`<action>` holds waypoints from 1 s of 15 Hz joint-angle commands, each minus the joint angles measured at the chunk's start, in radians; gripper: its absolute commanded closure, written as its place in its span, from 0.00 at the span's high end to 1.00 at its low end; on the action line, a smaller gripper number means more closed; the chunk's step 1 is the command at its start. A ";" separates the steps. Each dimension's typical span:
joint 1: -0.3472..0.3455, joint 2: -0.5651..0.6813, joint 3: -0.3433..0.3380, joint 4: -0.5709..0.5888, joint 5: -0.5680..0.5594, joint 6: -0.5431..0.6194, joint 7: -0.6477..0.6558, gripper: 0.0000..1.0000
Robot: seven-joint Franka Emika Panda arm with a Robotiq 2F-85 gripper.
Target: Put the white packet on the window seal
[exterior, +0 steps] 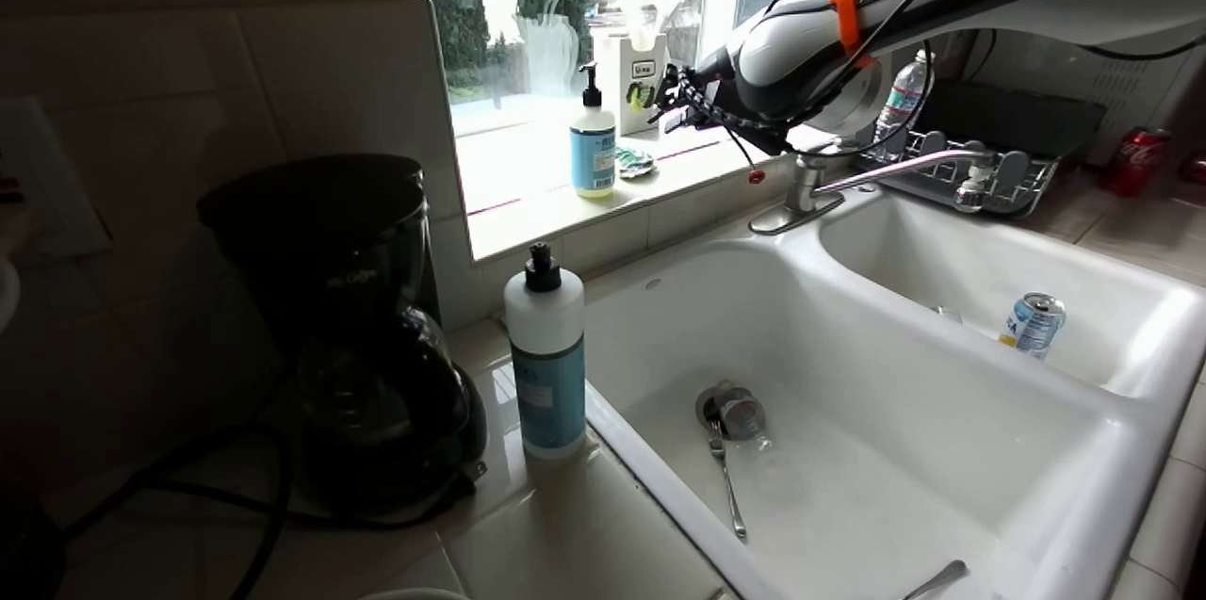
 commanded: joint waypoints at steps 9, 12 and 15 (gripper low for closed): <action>0.248 -0.213 -0.225 -0.232 -0.120 -0.024 0.080 1.00; 0.372 -0.324 -0.331 -0.379 -0.239 -0.076 0.109 1.00; 0.470 -0.446 -0.409 -0.527 -0.437 -0.106 0.151 1.00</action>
